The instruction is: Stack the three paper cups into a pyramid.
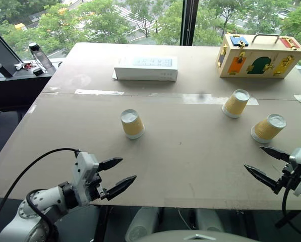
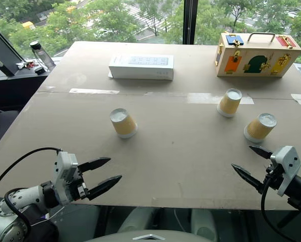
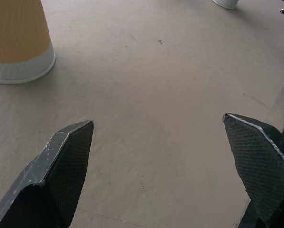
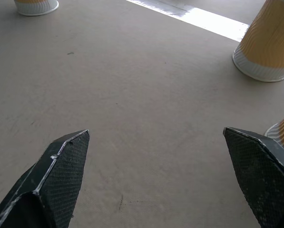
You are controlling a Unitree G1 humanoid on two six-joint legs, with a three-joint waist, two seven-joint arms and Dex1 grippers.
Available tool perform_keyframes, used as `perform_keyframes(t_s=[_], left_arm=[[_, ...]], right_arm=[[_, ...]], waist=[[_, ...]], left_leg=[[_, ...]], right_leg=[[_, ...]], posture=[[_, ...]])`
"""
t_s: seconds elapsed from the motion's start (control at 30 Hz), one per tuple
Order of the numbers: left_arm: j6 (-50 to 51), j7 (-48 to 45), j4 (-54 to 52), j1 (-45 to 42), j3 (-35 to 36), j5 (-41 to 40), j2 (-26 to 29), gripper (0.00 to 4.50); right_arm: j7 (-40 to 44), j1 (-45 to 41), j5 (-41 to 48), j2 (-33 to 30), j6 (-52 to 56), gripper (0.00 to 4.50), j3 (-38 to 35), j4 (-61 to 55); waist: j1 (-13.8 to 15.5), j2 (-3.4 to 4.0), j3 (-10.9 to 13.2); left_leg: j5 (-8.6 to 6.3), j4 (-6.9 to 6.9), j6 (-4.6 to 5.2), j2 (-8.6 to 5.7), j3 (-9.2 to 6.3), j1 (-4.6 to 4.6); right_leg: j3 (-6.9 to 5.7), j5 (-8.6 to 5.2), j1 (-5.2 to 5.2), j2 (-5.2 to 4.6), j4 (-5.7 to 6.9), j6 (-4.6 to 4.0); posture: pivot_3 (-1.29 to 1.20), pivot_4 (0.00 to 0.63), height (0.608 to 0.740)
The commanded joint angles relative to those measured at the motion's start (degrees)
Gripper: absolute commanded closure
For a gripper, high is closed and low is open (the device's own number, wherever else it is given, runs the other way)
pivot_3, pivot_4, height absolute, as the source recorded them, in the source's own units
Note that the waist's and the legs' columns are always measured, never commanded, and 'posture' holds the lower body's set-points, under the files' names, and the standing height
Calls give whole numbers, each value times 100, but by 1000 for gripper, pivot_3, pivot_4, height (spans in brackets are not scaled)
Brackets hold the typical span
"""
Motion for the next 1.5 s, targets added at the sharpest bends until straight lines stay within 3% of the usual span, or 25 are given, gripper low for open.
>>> perform_keyframes(t_s=[0.03,0.23,0.43,0.67,1.03,1.07,1.2,1.5], left_arm=[[-79,112,29,-215,111,-44,-92,39],[69,802,683,-1033,156,229,-248,39],[141,1013,1271,-2087,-57,456,-130,39],[-149,533,2357,-3390,-646,861,-96,39],[-716,116,3512,-4504,-1313,1419,-439,39],[-776,92,3598,-4570,-1349,1468,-465,580],[-851,-75,3681,-4700,-1446,1498,-562,2013],[-605,-297,3578,-5313,-1746,1436,-907,2013]], right_arm=[[-80,-55,-53,84,-260,44,9,-39],[-477,-559,324,411,-99,44,428,-502],[109,-732,813,94,-183,44,946,-1403],[311,-613,1240,-224,-81,44,1051,-1794],[103,-84,877,-62,-515,44,941,-1812],[74,-24,845,-36,-554,0,938,-1821],[-7,168,740,26,-682,0,914,-1838],[-395,648,495,219,-844,0,821,-2005]], waist=[[1,0,0],[-2,4,-1],[18,5,0],[20,1,-2],[4,1,-2],[4,1,-2],[-1,1,-2],[8,0,-2]], left_leg=[[0,0,0,0,0,0],[-2,0,-5,3,-10,3],[1,1,5,2,-13,-1],[1,4,4,-1,-35,-3],[1,4,2,-1,-49,-8],[1,5,2,-1,-51,-8],[1,6,2,-1,-51,-8],[2,9,2,-2,-59,-9]], right_leg=[[0,0,0,0,0,0],[-14,3,1,1,1,-1],[-21,17,-1,5,-6,19],[-45,18,1,7,-9,20],[-57,20,1,6,-8,20],[-58,20,1,6,-7,20],[-58,20,1,6,-7,20],[-66,20,2,7,-6,21]], posture=[[0,150,740],[0,150,740],[0,150,740],[0,150,740],[0,150,740],[0,150,740],[0,150,740],[0,150,740]])
